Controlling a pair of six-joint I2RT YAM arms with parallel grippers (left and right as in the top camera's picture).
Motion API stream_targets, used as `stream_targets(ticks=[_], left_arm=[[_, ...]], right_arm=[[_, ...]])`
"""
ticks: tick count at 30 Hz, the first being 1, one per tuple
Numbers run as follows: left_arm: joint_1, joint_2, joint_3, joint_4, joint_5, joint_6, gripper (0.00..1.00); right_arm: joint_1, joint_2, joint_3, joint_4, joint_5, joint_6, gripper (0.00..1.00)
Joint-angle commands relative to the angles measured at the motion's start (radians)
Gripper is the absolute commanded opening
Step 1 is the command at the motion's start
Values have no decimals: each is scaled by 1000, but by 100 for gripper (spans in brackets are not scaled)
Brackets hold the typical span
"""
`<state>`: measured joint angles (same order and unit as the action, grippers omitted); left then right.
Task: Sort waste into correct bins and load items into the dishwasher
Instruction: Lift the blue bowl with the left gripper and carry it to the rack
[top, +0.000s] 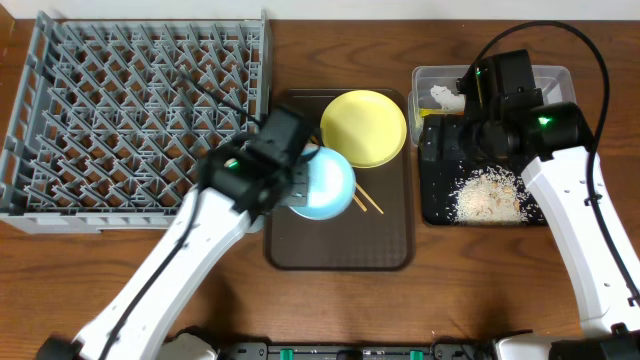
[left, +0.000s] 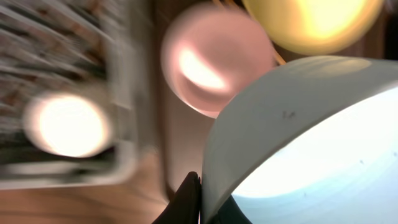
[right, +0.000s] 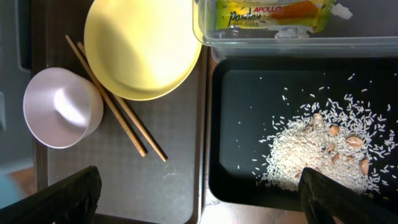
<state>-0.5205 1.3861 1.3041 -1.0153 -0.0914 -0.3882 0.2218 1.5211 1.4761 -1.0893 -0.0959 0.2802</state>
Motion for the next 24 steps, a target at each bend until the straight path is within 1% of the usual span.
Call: stream_targets(ticks=[1, 5, 10, 12, 16, 18, 20, 24], left_arm=[[31, -53, 13, 23, -307, 60, 8], [70, -67, 13, 138, -570, 150, 8], [147, -12, 13, 323, -795, 294, 8], [173, 21, 13, 349, -864, 316, 7], [199, 106, 13, 343, -1018, 317, 7], [199, 157, 13, 359, -1075, 317, 7], [199, 203, 13, 406, -1106, 318, 7], [199, 296, 13, 558, -1111, 399, 7]], right_arm=[[-5, 3, -6, -3, 10, -8, 99], [-5, 3, -6, -3, 10, -8, 99], [-5, 3, -6, -3, 10, -8, 99], [-5, 3, -6, -3, 10, -8, 99], [-5, 3, -6, -3, 10, -8, 99], [-5, 3, -6, -3, 10, -8, 99], [-5, 3, -6, -3, 10, -8, 99], [-5, 3, -6, -3, 10, -8, 99]])
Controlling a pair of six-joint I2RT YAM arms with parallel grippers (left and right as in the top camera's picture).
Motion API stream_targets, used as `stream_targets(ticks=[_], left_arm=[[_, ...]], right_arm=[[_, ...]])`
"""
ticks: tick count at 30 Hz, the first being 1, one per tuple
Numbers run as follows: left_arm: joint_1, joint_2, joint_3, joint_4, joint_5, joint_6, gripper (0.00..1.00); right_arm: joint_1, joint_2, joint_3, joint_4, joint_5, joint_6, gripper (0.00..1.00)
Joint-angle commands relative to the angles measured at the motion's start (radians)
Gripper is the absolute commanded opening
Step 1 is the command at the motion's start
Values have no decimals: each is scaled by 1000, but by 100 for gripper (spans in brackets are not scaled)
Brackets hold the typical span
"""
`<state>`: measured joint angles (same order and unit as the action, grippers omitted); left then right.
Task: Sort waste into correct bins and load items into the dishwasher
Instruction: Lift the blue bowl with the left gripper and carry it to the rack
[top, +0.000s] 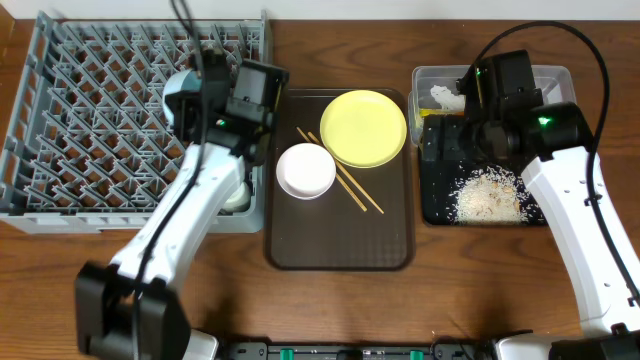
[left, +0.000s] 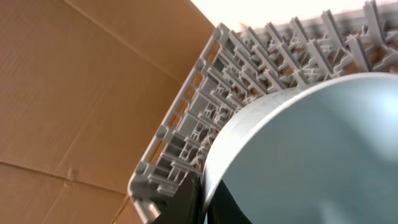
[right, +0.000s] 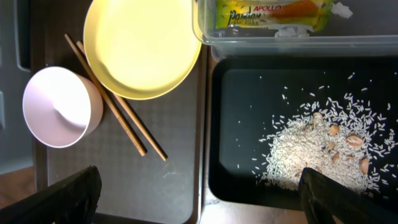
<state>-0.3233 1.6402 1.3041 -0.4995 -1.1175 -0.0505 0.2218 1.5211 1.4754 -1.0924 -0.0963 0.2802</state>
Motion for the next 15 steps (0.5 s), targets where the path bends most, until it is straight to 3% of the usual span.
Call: stream_targets(ticks=[1, 7, 10, 15], left_arm=[[2, 60, 13, 69, -85, 76, 7], [8, 92, 13, 150, -142, 86, 7], [26, 92, 13, 246, -151, 156, 7], [86, 92, 13, 414, -43, 266, 8]], right_arm=[[-5, 3, -5, 0, 10, -8, 99], [-5, 3, -5, 0, 10, -8, 99], [-5, 3, -5, 0, 10, -8, 99], [-5, 3, -5, 0, 10, -8, 99]])
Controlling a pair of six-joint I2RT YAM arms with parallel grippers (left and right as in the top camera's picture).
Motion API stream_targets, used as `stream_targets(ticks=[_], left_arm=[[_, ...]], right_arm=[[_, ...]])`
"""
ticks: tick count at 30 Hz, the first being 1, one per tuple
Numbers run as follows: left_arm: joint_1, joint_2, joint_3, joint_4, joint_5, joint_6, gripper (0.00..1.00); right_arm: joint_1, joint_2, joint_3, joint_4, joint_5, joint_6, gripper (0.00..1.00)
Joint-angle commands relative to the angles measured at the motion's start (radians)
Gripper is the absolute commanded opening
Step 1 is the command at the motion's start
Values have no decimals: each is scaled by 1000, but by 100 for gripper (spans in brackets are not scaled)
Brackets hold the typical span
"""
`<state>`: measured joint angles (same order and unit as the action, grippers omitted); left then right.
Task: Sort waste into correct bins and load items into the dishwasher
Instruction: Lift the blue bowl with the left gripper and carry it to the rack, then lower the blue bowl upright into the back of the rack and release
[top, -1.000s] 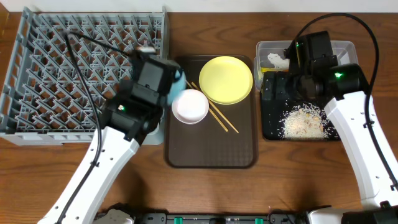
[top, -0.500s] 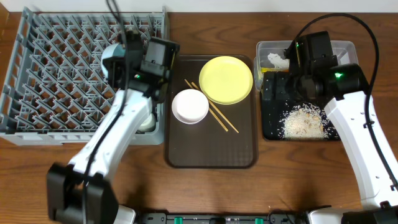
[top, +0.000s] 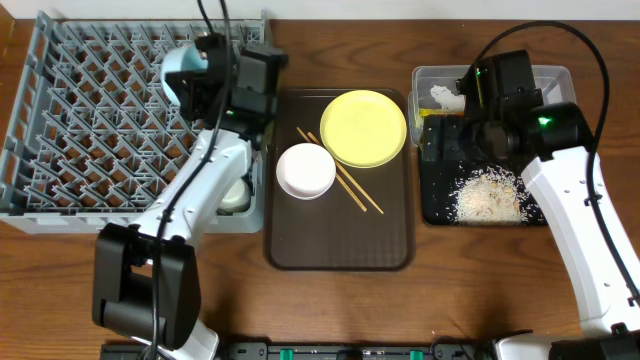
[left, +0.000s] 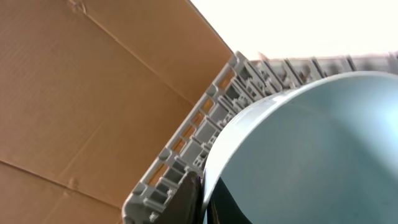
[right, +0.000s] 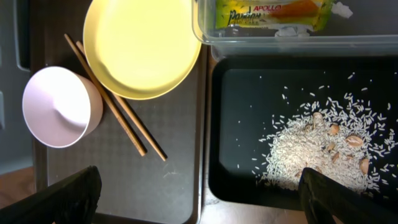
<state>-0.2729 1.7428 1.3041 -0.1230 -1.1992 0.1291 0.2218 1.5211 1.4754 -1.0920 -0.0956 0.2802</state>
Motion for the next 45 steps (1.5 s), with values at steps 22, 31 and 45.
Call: stream_targets(ticks=[22, 31, 45], left_arm=[[119, 290, 11, 761, 308, 640, 8], [79, 295, 11, 803, 401, 628, 8], [110, 373, 11, 882, 429, 626, 8]], right_arm=[[-5, 3, -5, -1, 10, -8, 99], [-5, 3, -5, -1, 10, -8, 99], [-5, 3, -5, -1, 10, -8, 99]])
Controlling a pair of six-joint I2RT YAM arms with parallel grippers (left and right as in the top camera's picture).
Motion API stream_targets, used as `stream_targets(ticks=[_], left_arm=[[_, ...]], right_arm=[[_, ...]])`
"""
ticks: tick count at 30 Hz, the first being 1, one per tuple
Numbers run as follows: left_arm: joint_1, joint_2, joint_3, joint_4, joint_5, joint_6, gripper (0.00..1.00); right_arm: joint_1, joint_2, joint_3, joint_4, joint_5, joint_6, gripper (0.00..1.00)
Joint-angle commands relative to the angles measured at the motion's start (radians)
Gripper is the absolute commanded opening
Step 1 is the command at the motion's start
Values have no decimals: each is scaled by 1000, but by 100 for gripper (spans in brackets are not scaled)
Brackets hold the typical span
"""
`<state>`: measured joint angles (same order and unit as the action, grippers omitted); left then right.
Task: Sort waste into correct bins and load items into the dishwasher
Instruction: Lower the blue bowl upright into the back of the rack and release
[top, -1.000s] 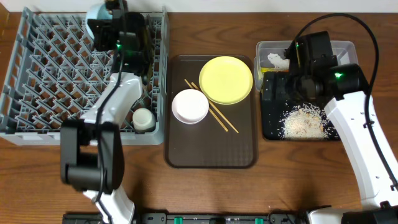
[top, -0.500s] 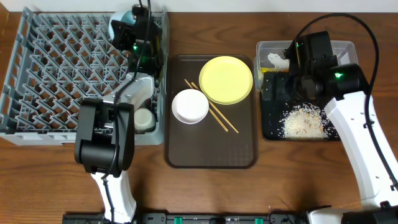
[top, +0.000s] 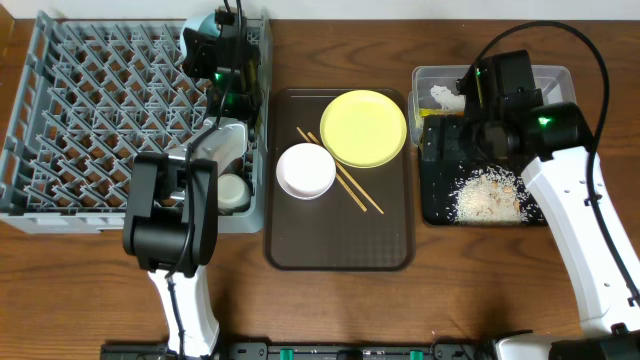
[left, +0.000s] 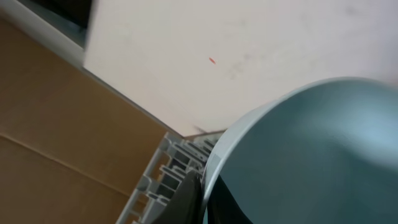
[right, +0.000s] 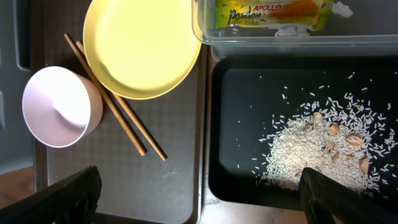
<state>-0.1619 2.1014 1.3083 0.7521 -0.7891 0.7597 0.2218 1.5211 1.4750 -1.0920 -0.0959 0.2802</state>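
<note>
My left gripper (left: 200, 194) is shut on the rim of a light blue bowl (left: 298, 155), which is tipped on edge. In the overhead view it is held at the far right corner of the grey dish rack (top: 100, 110), left gripper (top: 214, 48) beside the bowl (top: 197, 30). On the brown tray (top: 340, 240) lie a yellow plate (top: 363, 127), a white bowl (top: 305, 170) and a pair of chopsticks (top: 340, 185). My right gripper (right: 205, 199) stands open and holds nothing, above the seam between the tray and the black bin (right: 236, 124).
The black bin holds a heap of rice (right: 323, 149) with bits of shell. Behind it a clear bin (top: 440, 95) holds a yellow packet (right: 273, 15). A white cup (top: 232, 192) sits in the rack's near right corner. A wall and cardboard show behind the rack.
My left gripper, still shut on the blue bowl, has moved from the rack's right side back to its far right corner and tilted up. The right arm has not moved.
First my left gripper held the blue bowl above the tray, over the white bowl. Then it was over the rack's right edge with the bowl, then farther back, and now at the far corner. Plate, white bowl, chopsticks and right arm stayed put.
</note>
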Motion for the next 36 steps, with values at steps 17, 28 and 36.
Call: stream_targets(ticks=[17, 28, 36], left_arm=[[-85, 14, 7, 4, -7, -5, 30], [-105, 14, 7, -142, -49, -5, 35], [-159, 14, 7, -159, -103, -5, 35]], right_arm=[[-5, 3, -5, -1, 10, -8, 99], [-5, 3, -5, -1, 10, -8, 99], [-5, 3, -5, -1, 10, -8, 99]])
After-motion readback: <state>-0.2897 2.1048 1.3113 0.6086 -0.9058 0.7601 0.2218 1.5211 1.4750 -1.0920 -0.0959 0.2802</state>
